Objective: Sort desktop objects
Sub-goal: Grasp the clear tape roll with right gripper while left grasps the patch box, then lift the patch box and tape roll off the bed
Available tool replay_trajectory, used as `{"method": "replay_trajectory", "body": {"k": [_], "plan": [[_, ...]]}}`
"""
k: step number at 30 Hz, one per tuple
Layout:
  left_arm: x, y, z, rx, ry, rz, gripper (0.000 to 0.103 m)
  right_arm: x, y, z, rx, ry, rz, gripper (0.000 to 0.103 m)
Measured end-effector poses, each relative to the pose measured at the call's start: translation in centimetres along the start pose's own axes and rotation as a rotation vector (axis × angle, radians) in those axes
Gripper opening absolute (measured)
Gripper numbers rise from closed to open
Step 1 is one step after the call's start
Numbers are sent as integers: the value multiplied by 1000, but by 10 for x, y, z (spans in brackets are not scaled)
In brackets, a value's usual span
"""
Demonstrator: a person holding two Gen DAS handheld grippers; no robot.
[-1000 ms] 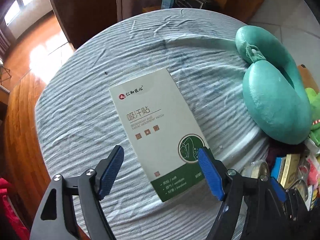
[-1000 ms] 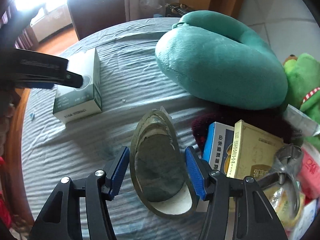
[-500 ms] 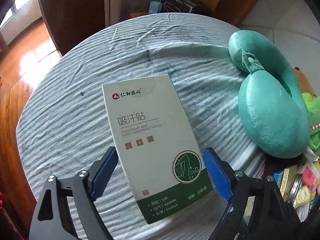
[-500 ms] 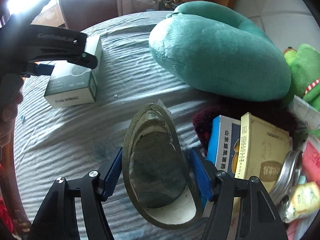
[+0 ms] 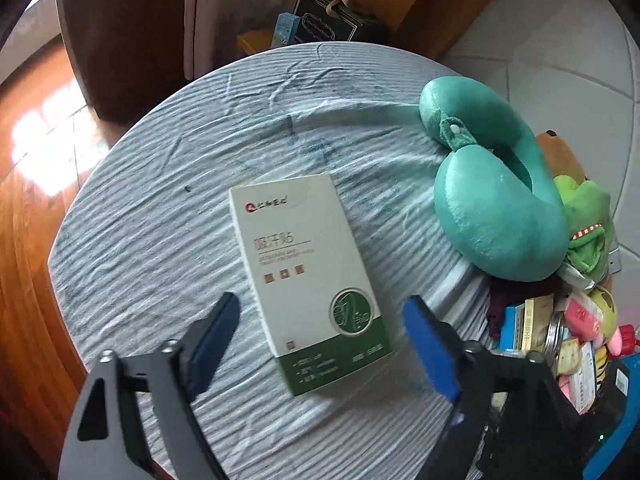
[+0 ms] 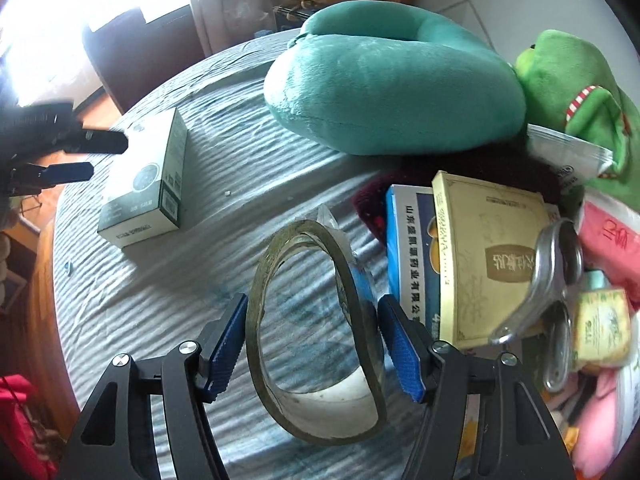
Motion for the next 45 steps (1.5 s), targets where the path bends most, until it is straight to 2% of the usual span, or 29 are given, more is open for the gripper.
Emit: {"method": "replay_trajectory", "body": {"k": [4, 7, 9, 12, 14, 18, 24, 25, 26, 27, 30, 33, 36, 38, 40, 42, 45], "plan": [[12, 32, -5, -42, 66, 125, 95, 6, -2, -1, 5, 7, 0, 65], [9, 53, -13, -80, 102, 174, 95, 4, 2, 1, 9, 4, 1, 65], [1, 69, -24, -146, 83, 163, 95, 5, 3, 0, 10, 6, 0, 65], [3, 66, -25, -99, 142, 158, 92, 5, 6, -1, 8, 11, -4, 65], [1, 62, -26, -95, 156, 144, 89, 5, 8, 0, 6, 14, -14, 65], [0, 36, -25, -56, 207, 111, 84, 2, 1, 2, 17, 27, -35, 65], [14, -26, -21, 43, 300, 49, 81, -4, -31, 20, 99, 64, -64, 62], [19, -35, -20, 62, 319, 44, 51, -4, -39, 24, 117, 73, -70, 61], [23, -43, -18, 68, 333, 32, 40, -4, -47, 28, 137, 80, -78, 61], [28, -49, -15, 59, 335, 3, 36, -4, -55, 32, 156, 88, -86, 60], [37, -53, -16, 41, 360, -28, 36, 0, -79, 42, 209, 112, -116, 59], [34, -49, -21, 15, 363, -47, 38, 3, -87, 43, 219, 144, -141, 59], [20, -40, -30, -37, 334, -52, 58, 8, -90, 31, 204, 174, -139, 58], [20, -40, -36, -49, 337, -80, 65, 10, -91, 20, 194, 195, -135, 51], [25, -42, -44, -47, 375, -85, 83, 12, -90, 11, 179, 210, -129, 50], [29, -40, -53, -45, 431, -55, 88, 15, -85, 1, 139, 219, -131, 46], [27, -25, -66, -72, 482, -1, 88, 17, -75, -16, 95, 249, -108, 45]]}}
Point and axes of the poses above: each gripper's, at about its wrist camera, not at the fingertips, and y roughly the way its jaws point, x to its right, z to its top, the point moved 6 cm from there along y, roughly the way its jaws point, and after that the axes turned 8 degrees about x, right-handed, at the moved point
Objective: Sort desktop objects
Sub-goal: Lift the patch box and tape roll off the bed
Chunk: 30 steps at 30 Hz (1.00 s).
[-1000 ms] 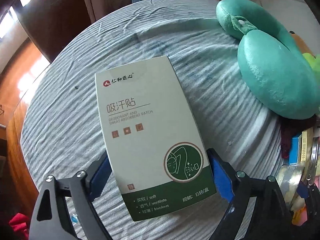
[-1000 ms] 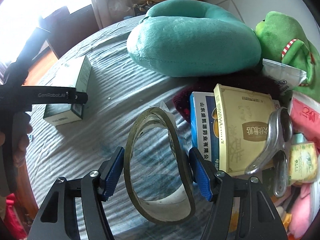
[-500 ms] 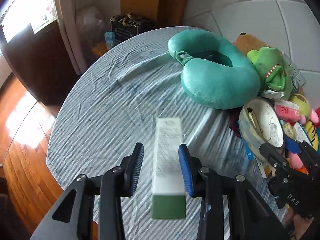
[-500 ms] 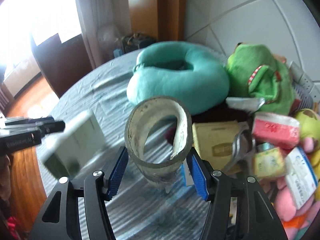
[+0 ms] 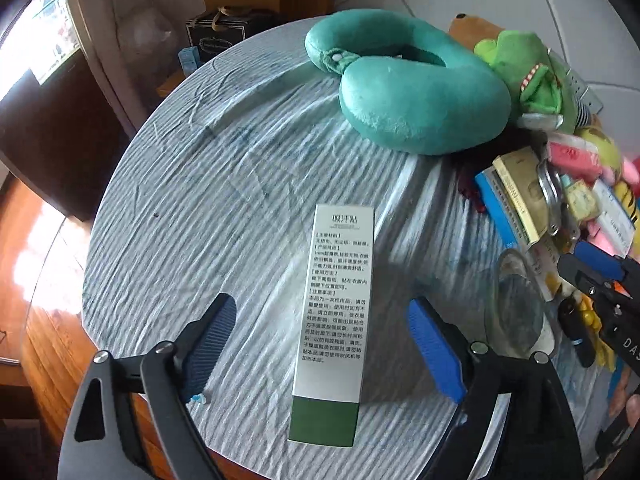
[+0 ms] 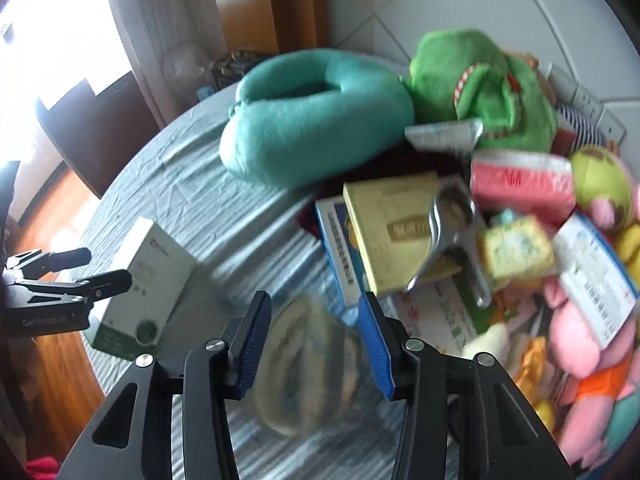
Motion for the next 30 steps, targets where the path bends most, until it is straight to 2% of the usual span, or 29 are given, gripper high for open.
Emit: {"method": "replay_trajectory", "body": {"k": [3, 6, 8, 10, 14, 17, 19, 20, 25, 30], "plan": [[-2, 15, -10, -41, 10, 20, 88, 3, 8, -18, -40, 29, 1, 51], [-2, 22, -16, -56, 21, 19, 87, 6, 18, -35, -89, 64, -5, 69], [0, 24, -19, -62, 34, 17, 76, 4, 21, -42, -107, 94, -8, 85], [2, 28, -22, -71, 44, 9, 61, 1, 25, -48, -120, 132, -10, 90], [7, 37, -30, -99, 66, 2, 58, -9, 44, -58, -154, 190, -24, 96], [6, 50, -38, -136, 73, 0, 56, -14, 61, -64, -169, 220, -43, 100], [8, 51, -40, -135, 82, -6, 37, -14, 69, -70, -175, 210, -82, 98], [8, 51, -41, -134, 87, -10, 35, -12, 70, -72, -173, 203, -88, 93], [17, 30, -33, -86, 98, -48, 35, -7, 59, -78, -165, 178, -88, 89], [39, -8, -9, 12, 143, -91, 35, -2, 23, -66, -89, 164, -98, 89]]}}
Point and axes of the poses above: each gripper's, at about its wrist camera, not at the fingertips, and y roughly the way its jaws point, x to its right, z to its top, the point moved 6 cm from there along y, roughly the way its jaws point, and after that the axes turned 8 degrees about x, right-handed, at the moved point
